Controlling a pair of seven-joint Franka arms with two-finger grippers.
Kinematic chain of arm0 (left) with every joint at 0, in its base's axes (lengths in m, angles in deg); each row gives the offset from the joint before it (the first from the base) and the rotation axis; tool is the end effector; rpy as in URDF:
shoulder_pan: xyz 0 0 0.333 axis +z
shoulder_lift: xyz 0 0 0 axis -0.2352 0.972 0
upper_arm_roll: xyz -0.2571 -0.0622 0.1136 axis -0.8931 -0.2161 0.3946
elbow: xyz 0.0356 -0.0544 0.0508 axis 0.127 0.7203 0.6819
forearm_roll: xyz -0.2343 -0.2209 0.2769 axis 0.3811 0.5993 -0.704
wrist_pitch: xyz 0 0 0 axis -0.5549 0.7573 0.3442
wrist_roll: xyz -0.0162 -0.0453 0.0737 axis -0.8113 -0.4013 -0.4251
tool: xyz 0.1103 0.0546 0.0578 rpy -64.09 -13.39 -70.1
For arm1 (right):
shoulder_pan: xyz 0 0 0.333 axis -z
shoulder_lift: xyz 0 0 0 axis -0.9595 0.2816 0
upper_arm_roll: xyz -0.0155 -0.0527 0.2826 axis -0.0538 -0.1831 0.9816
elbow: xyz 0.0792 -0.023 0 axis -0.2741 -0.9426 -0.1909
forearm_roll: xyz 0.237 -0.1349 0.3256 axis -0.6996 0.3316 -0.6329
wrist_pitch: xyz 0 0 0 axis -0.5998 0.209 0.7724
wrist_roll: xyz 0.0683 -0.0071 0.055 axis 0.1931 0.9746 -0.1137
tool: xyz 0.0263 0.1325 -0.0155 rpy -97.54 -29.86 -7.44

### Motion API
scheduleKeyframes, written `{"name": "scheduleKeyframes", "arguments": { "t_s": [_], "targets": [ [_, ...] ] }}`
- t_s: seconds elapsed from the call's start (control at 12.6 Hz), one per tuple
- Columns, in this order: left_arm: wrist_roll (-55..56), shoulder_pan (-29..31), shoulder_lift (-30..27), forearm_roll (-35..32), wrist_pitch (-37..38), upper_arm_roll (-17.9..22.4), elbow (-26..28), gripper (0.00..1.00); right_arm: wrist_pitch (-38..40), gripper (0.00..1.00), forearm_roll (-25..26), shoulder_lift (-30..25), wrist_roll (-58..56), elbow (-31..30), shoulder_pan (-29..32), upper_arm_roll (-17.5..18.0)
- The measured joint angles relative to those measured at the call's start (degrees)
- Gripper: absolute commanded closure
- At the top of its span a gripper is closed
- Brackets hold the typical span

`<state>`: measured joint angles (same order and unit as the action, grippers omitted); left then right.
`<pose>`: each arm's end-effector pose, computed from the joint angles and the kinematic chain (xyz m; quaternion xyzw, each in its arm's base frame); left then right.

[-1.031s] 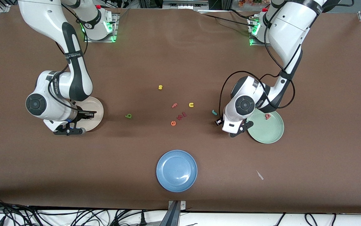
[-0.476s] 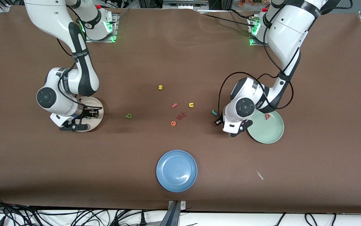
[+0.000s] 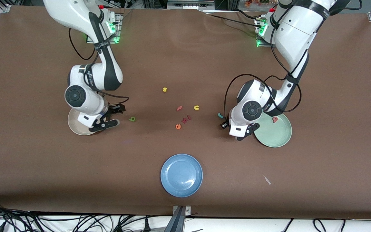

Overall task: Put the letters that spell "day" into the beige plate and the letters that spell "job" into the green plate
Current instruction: 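Grasp the green d with the right gripper while the left gripper grasps o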

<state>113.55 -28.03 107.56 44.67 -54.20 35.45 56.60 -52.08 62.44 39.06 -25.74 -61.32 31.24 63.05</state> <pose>0.5840 -0.2956 0.0982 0.9458 0.3083 -0.1025 0.0010 0.5851 0.1735 0.1645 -0.9777 -0.1970 0.0720 0.0046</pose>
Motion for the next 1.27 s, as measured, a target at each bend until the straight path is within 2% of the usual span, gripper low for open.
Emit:
{"name": "scheduleKeyframes", "arguments": {
  "t_s": [0.08, 0.32, 0.63, 0.95, 1.27],
  "targets": [
    [0.00, 0.00, -0.01, 0.01, -0.02, 0.00, -0.08, 0.99, -0.24, 0.00, 0.01, 0.08, -4.50, -0.01, 0.03, 0.28],
    [0.03, 0.17, 0.01, 0.02, -0.02, 0.06, -0.24, 1.00, -3.95, 0.00, 0.02, 0.60, -15.81, -0.07, 0.10, 1.86],
    [0.02, 1.00, -0.94, 0.02, 1.29, 0.29, -1.64, 1.00, -11.46, 0.00, 0.02, 3.72, -22.64, -0.15, 0.02, 5.60],
    [-3.52, 2.98, -2.77, 0.00, 14.34, 0.43, -7.46, 1.00, -13.98, 0.10, 0.02, 5.24, -25.99, -0.15, 0.09, 5.80],
    [-14.16, 6.68, -4.06, -0.40, 22.38, 1.16, -9.27, 1.00, -16.59, 0.12, 0.02, 5.98, -26.52, -0.41, 0.09, 7.04]
  ]
}}
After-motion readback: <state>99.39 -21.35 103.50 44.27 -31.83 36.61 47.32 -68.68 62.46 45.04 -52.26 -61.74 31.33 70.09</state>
